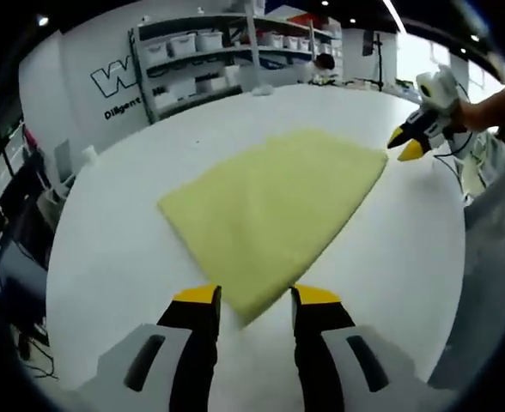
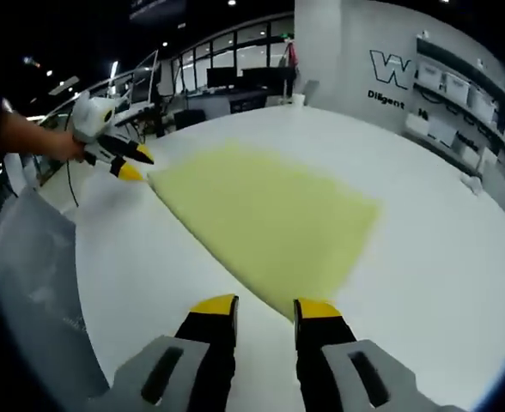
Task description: Fold the garment on the visible template until the final outline fits inside the template.
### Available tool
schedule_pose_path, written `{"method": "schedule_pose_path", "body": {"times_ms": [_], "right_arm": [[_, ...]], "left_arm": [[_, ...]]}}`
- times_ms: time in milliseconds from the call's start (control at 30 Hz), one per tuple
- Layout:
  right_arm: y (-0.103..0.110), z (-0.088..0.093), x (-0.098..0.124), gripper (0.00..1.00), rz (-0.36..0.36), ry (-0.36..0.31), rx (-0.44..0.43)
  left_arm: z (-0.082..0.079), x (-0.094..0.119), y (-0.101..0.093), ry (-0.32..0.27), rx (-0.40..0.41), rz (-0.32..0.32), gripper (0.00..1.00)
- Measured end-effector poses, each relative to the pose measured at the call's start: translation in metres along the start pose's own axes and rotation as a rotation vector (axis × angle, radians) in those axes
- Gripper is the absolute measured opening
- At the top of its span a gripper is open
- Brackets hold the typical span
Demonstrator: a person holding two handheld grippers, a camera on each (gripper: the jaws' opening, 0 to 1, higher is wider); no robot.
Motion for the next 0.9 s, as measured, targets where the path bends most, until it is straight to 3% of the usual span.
{"method": "schedule_pose_path", "body": {"times_ms": [133, 267, 367, 500, 667, 900], "right_arm": [[0.0, -0.004, 0.004, 0.4, 0.021, -0.041, -0.022], [-0.002, -0.008, 0.011, 0.47, 0.041, -0.075, -0.025], [-0.002, -0.011, 0.017, 0.51, 0.047, -0.097, -0.032], [-0.003, -0.015, 0.022, 0.64, 0.051, -0.137, -0.086], [0.0, -0.016, 0.023, 0.84, 0.059, -0.145, -0.128], [0.012, -0.017, 0.026, 0.99, 0.066, -0.165, -0.17]], "left_arm": [[0.002, 0.004, -0.003, -0.02, 0.034, -0.026, 0.55], [-0.001, 0.008, -0.008, -0.046, 0.097, -0.023, 0.61], [-0.004, 0.013, -0.014, -0.063, 0.094, -0.027, 0.67], [-0.01, 0.021, -0.02, -0.104, 0.146, -0.022, 0.79], [-0.006, 0.027, -0.025, -0.114, 0.155, -0.03, 0.87], [0.005, 0.03, -0.026, -0.123, 0.213, -0.035, 0.96]]}}
Point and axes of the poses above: the point that each gripper's makers call its tool centre point, and the gripper's own axes: x roughly backward along the fingers, y roughly to its left, z roughly out of its underside, the point moved 6 cm from there along x, roughly backward along the fingers, and after that the axes turned 13 degrees about y, right-handed, at the moved point
